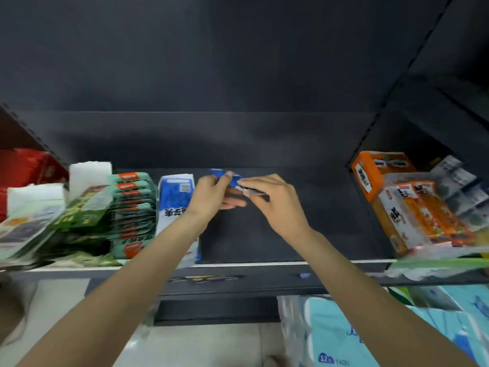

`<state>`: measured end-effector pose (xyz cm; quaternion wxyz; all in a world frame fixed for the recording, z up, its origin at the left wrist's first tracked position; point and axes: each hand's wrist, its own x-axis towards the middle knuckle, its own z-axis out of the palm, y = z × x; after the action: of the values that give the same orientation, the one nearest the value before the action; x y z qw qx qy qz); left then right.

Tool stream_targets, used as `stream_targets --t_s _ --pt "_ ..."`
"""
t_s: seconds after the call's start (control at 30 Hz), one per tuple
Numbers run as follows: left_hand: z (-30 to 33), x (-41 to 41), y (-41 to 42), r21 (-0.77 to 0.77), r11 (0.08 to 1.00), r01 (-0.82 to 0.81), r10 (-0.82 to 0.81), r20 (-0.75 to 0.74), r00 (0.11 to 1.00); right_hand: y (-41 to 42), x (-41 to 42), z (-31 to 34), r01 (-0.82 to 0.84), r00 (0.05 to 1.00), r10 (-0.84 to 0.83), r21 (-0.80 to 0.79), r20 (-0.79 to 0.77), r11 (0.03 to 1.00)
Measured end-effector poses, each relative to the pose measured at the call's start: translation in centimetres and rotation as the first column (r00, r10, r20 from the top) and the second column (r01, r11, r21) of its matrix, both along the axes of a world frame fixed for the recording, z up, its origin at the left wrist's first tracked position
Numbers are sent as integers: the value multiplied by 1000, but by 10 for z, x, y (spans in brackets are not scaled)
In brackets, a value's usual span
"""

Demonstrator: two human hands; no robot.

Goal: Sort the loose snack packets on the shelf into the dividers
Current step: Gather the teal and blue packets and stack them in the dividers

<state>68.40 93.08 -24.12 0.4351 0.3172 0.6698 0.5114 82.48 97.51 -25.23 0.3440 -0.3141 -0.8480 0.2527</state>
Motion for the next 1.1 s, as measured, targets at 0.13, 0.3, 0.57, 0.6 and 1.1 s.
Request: stream_targets --t_s 0.13,0.3,0.57,0.6,1.1 --pt "2 -59 -44 -42 996 -74 58 -300 952 -29 -48 12 -66 998 64 102 22 993" --pt "-2 -102 -81 -51 995 -85 31 -654 756 -53 -87 22 -96 975 38 257 220 962" --pt "-16 -121 -125 -64 953 295 -228 -794 563 -59 -115 7 -176 797 173 -52 579 983" --pt "-18 -122 -126 -132 929 346 -303 -809 504 -60 -115 6 -204 798 233 -115 556 972" --pt "-39 -122 -120 -290 894 342 -344 -933 107 -56 -102 -30 -276 696 132 93 706 957"
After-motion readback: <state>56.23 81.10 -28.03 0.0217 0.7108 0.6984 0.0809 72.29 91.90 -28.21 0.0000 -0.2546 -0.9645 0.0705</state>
